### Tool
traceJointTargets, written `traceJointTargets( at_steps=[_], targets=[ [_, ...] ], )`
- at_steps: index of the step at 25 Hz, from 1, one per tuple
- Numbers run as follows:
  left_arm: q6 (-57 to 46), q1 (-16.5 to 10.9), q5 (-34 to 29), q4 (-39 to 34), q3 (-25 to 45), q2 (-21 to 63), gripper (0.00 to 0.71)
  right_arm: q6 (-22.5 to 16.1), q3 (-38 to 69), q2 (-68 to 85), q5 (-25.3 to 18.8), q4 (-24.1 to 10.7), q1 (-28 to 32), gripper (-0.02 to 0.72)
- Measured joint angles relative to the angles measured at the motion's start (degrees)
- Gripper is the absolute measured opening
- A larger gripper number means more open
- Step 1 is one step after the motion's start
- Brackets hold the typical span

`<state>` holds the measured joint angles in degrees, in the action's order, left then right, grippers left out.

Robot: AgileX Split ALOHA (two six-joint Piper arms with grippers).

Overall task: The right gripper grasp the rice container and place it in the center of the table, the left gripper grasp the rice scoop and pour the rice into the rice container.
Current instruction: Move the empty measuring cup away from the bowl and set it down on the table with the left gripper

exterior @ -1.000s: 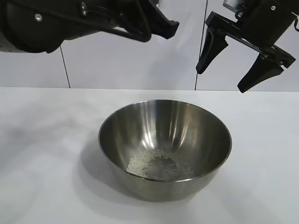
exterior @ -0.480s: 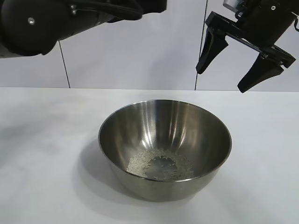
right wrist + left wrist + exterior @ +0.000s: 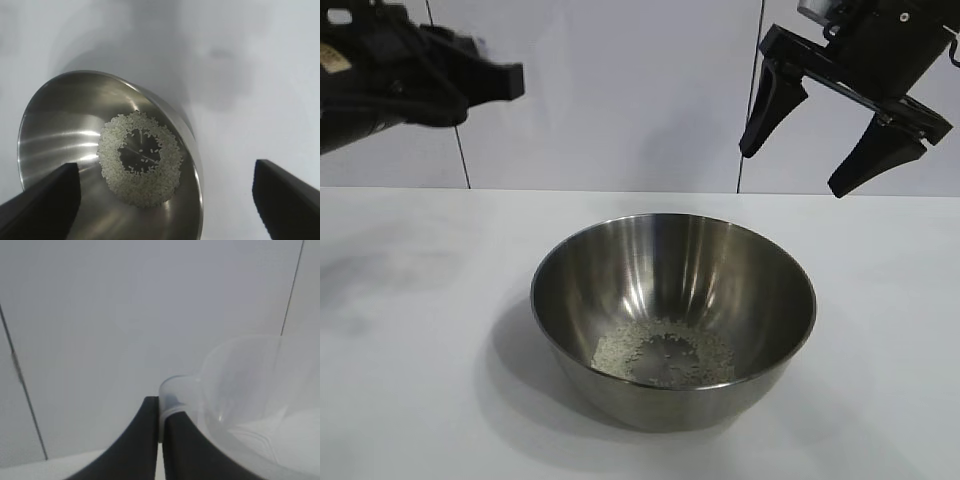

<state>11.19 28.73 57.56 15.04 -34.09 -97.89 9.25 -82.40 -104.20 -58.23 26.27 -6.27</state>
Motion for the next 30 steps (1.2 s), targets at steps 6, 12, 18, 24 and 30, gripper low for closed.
traceJointTargets(
  at_steps=[6, 12, 18, 24, 30],
  targets=[
    [-0.15, -4.37, 4.37, -1.90, 6.44, 0.00, 0.009, 0.00, 0.00, 0.00, 0.68, 0.00, 0.00, 0.641],
    [-0.85, -7.08, 7.27, -8.75, 10.36, -3.49, 0.009, 0.00, 0.00, 0.00, 0.85, 0.00, 0.00, 0.641],
    [-2.06, -7.15, 7.41, -9.19, 11.31, -11.81, 0.009, 0.00, 0.00, 0.00, 1.03, 0.00, 0.00, 0.641],
    [-0.99, -7.25, 7.41, -7.70, 11.25, -14.11, 0.009, 0.00, 0.00, 0.00, 1.08, 0.00, 0.00, 0.640],
    [-0.35, -7.25, 7.66, -6.54, 9.33, -16.12, 0.009, 0.00, 0.00, 0.00, 1.14, 0.00, 0.00, 0.640]
  ],
)
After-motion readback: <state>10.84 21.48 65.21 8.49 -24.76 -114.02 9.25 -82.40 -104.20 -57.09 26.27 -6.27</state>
